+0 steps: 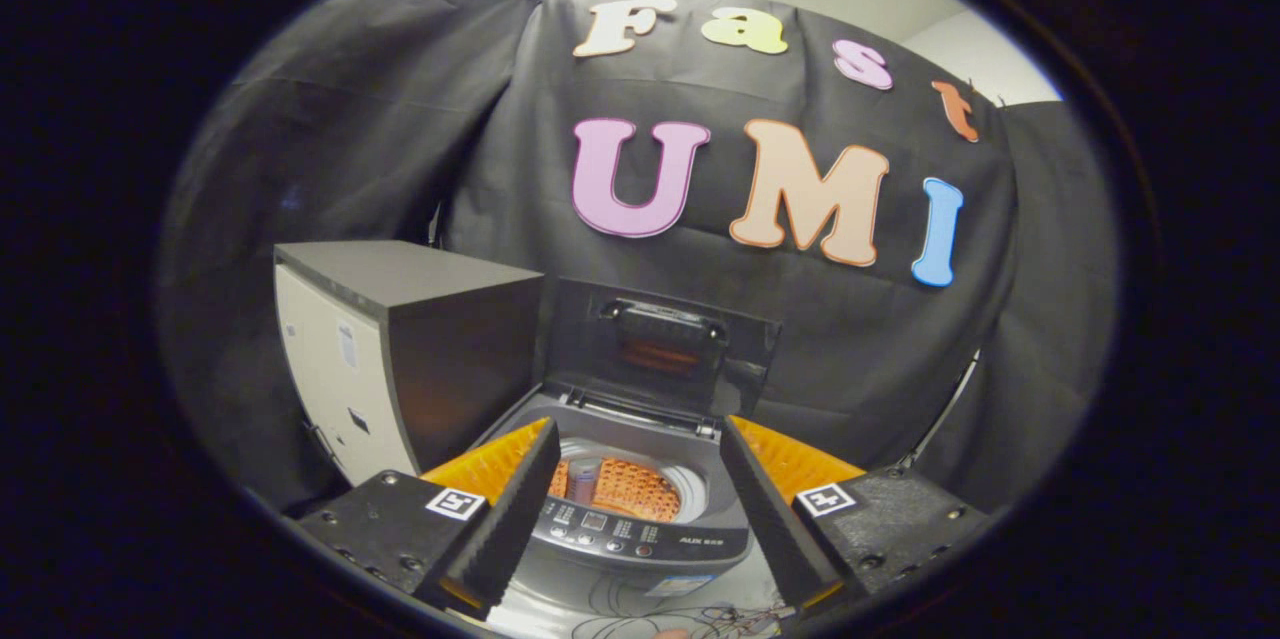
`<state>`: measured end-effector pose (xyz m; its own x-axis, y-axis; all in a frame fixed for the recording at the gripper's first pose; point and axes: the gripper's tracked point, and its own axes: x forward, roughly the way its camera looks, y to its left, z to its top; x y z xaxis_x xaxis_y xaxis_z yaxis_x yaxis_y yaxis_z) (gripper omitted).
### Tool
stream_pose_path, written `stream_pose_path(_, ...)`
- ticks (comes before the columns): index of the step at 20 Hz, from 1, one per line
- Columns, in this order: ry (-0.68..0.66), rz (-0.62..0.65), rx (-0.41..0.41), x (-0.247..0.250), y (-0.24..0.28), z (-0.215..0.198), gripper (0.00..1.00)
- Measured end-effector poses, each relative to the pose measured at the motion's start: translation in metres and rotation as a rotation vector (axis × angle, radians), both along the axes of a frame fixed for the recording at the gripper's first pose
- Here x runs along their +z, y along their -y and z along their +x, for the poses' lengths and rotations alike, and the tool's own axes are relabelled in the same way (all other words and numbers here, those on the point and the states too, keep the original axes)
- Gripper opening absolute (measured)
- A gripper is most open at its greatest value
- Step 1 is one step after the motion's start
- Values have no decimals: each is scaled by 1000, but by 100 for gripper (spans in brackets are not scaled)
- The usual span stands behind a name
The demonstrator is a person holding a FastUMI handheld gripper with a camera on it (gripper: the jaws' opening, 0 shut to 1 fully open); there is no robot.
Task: Put the clothes into the washing machine and then close the washing machine lid.
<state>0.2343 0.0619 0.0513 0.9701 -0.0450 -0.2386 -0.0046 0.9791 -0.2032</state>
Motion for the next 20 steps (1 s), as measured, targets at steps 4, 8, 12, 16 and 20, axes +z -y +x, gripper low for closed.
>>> stream_pose_path(4, 73, -20, -37, 38, 1, 30, 97)
stream_pose_path(8, 145, 20, -76, 77, -1, 73, 97)
stream_pose_path(12, 164, 35, -127, 99, -2, 124, 97)
stream_pose_path(16, 162, 27, -124, 105, -19, 185, 97)
stream_pose_path(20, 163, 82, -129, 99, -29, 251, 97)
